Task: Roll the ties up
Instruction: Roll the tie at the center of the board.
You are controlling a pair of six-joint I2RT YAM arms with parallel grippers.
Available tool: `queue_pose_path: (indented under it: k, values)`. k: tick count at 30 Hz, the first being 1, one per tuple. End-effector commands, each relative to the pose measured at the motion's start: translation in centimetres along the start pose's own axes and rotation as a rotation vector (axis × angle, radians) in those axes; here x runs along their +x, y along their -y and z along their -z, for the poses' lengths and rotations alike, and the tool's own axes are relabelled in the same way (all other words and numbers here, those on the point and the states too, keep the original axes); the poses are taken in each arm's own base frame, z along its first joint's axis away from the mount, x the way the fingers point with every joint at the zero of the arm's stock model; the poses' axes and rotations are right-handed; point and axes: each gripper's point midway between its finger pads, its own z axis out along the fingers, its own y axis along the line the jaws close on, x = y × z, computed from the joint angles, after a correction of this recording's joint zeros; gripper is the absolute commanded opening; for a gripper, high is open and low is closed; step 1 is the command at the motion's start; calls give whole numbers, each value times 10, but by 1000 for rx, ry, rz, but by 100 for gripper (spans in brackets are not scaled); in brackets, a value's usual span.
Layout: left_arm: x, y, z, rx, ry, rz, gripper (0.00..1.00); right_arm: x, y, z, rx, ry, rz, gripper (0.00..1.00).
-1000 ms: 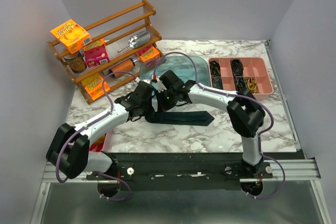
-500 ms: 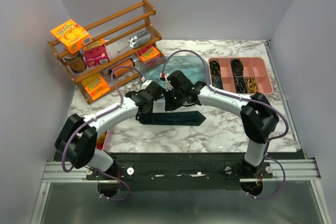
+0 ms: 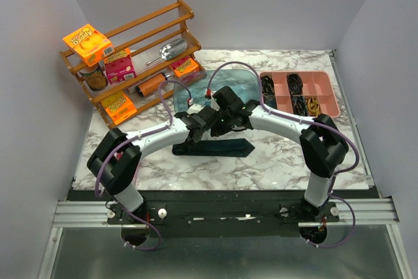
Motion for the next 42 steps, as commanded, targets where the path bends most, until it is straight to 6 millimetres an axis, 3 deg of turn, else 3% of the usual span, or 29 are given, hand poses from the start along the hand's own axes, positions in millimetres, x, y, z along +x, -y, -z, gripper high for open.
queue_pose_path:
  k: [1, 10, 13, 19, 23, 29, 35, 42]
  values:
    - [-2, -1, -3, -62, 12, -12, 0, 2, 5, 5, 21, 6, -3, 0]
    - [-1, 31, -8, 64, 12, -11, 0, 5, 8, 1, 16, -9, -11, 0]
    - [-1, 40, -8, 108, 14, -5, 4, 7, 9, -1, 15, -15, -9, 1]
    - [-1, 47, -9, 141, 16, -5, 18, 9, 11, -4, 13, -21, -13, 0]
    - [0, 53, -9, 172, 14, -3, 41, 10, 11, -5, 11, -24, -13, 0]
    - [-2, 58, -4, 218, 31, 17, 58, 12, 10, -6, 5, -30, -14, 0]
    - [-9, 67, 8, 300, 64, 63, 65, 13, 9, -8, -3, -36, -16, 0]
    - [-21, 59, 26, 363, 141, 147, 71, 11, 1, -6, -44, -33, -6, 0]
